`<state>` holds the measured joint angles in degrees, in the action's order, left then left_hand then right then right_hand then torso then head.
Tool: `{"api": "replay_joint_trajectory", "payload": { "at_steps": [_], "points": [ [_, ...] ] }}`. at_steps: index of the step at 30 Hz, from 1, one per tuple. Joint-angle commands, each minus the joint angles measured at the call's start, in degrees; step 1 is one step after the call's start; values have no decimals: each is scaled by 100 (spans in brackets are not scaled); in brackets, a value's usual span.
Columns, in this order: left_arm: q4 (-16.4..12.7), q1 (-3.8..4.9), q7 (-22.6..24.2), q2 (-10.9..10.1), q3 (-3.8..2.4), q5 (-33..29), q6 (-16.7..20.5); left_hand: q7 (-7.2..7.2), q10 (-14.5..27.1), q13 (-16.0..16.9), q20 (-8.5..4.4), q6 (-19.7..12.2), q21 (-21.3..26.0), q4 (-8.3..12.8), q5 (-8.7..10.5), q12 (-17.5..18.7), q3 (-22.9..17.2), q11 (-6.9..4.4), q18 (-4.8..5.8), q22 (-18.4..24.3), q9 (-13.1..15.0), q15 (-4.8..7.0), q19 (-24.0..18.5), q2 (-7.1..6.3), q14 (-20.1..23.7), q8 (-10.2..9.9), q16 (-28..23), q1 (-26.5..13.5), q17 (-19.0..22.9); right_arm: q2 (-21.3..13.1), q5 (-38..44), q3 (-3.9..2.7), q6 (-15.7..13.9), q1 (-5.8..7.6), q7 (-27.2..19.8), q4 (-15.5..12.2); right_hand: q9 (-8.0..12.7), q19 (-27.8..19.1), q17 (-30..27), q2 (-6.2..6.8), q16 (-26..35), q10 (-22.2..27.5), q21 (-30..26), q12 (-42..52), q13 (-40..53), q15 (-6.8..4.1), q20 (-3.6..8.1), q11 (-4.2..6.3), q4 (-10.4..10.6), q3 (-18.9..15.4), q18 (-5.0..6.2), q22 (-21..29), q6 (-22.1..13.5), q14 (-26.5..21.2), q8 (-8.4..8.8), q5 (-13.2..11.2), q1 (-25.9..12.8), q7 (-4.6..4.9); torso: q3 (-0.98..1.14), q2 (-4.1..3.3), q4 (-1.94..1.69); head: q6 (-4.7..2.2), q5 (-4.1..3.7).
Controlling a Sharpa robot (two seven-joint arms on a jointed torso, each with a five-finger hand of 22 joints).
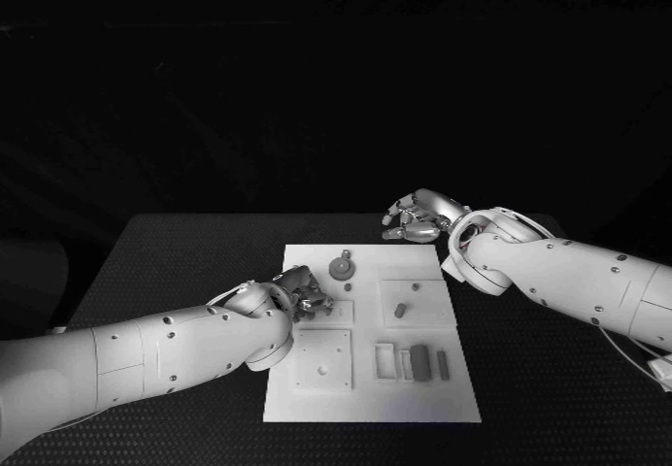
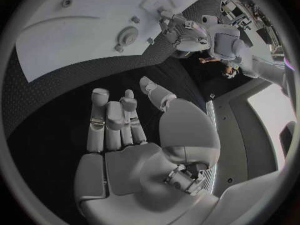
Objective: Assemble the parts on the task board
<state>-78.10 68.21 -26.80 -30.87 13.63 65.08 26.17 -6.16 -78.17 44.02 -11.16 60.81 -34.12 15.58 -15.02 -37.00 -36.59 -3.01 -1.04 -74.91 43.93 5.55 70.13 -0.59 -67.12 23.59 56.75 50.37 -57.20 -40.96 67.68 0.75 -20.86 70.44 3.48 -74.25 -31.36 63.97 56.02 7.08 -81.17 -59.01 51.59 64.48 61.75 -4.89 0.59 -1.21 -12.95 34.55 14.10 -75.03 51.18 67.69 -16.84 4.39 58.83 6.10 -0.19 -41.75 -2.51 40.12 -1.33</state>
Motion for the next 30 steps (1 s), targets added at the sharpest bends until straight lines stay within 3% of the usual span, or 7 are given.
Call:
{"api": "replay_joint_trajectory", "payload": {
  "at_steps": [1,30],
  "points": [
    [7,-22,-62,21,1,27,-93,536,175,-7,-101,710,-32,7,-37,-30,-1,-181,-296,-136,5,118,66,1,78,40,40,55,10,0,2,-3,77,-1,-54,-4,-9,14,-8,-55,25,26,-22,-26,-10,16,9,-12,-8,-28,90,-85,125,-28,40,14,-15,163,-3,0,3,12,-2],
    [-84,-40,-64,-45,1,303,-579,530,196,-21,-103,691,-36,4,-33,-32,-2,-175,-293,-134,-3,116,44,-42,103,37,56,59,45,0,-33,-2,91,-10,-63,12,-11,14,-9,-62,25,28,-25,-22,-15,16,7,-13,10,-36,90,-86,128,-30,44,13,-35,163,-4,2,1,35,-15]
  ]
}}
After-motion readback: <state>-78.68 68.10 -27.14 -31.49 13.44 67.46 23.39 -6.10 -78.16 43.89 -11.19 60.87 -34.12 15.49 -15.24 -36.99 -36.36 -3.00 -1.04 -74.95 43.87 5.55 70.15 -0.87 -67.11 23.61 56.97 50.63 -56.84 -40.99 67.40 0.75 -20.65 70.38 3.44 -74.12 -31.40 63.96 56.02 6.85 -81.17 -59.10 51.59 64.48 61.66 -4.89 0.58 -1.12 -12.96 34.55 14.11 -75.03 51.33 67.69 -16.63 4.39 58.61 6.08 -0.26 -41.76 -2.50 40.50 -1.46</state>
